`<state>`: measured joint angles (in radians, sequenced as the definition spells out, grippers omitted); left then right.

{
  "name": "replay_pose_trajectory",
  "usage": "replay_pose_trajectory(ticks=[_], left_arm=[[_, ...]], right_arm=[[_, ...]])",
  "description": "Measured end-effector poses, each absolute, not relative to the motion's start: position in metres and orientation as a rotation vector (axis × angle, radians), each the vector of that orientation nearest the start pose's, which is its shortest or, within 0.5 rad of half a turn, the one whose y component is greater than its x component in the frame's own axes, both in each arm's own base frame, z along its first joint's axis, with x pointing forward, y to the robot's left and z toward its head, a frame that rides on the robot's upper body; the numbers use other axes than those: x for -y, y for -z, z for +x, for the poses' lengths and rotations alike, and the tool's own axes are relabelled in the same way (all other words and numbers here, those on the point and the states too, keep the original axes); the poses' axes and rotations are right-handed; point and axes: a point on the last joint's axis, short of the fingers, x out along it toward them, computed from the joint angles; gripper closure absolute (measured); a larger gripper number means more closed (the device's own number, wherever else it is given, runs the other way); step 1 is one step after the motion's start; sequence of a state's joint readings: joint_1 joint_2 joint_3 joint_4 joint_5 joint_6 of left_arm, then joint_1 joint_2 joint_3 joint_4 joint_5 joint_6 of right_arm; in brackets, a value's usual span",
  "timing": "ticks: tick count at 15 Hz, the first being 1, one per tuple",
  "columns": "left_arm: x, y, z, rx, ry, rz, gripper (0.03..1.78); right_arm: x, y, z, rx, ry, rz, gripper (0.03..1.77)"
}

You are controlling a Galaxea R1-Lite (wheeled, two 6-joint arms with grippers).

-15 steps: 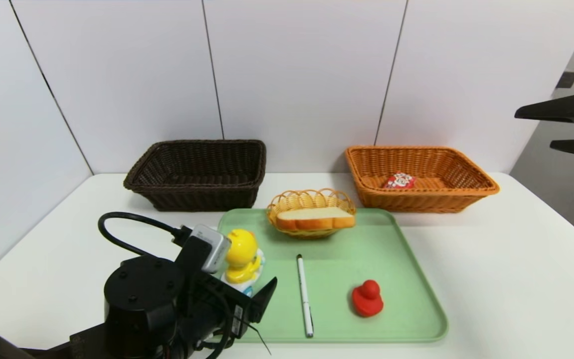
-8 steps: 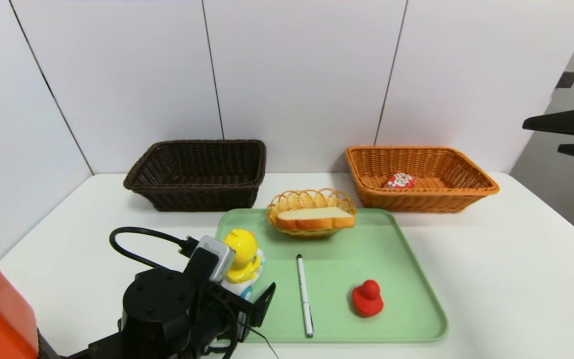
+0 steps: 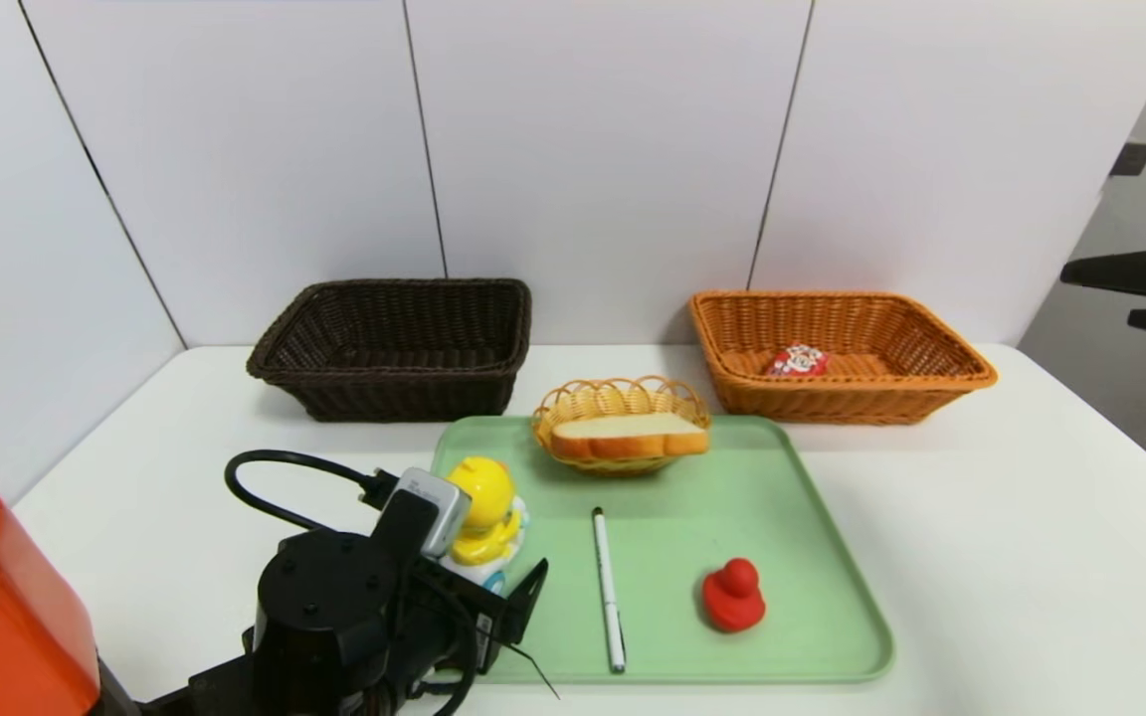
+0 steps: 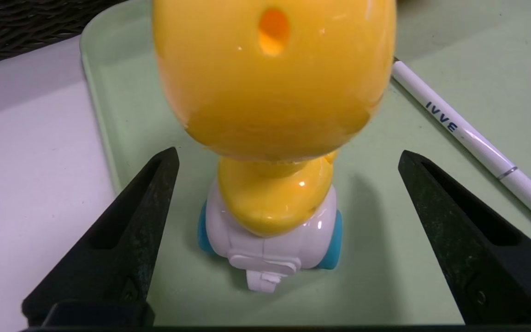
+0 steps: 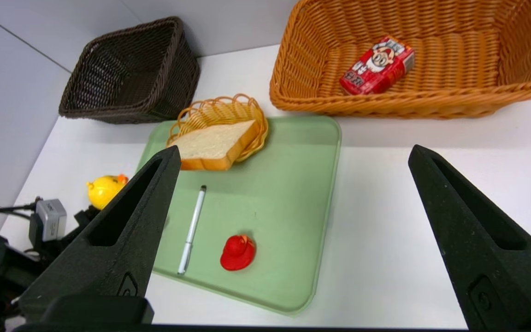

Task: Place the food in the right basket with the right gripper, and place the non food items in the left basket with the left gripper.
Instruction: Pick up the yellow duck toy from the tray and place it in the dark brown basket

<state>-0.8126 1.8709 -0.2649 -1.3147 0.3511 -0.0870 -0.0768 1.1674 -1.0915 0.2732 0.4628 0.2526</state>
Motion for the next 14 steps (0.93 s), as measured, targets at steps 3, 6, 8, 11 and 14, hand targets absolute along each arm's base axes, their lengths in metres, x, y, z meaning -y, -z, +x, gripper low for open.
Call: replay_pose_trajectory(ticks=[3, 6, 8, 11, 14], left_arm=[[0.179, -0.081, 0.185, -0.259, 0.435, 0.074, 0.12], [0.182, -0.081, 0.190, -0.252, 0.431, 0.064, 0.12], [0.185, -0.082, 0.193, -0.242, 0.431, 0.056, 0.12], [0.188, -0.081, 0.196, -0.229, 0.432, 0.047, 0.12], [0.192, -0.079, 0.200, -0.191, 0.435, 0.030, 0.12]], right_arm=[[0.001, -0.299, 0.147, -0.386, -0.351, 0.329, 0.09], [0.000, -0.297, 0.140, -0.380, -0.353, 0.326, 0.09], [0.000, -0.294, 0.135, -0.379, -0.354, 0.319, 0.09], [-0.001, -0.288, 0.127, -0.384, -0.357, 0.305, 0.09], [-0.001, -0.285, 0.121, -0.383, -0.358, 0.301, 0.09]])
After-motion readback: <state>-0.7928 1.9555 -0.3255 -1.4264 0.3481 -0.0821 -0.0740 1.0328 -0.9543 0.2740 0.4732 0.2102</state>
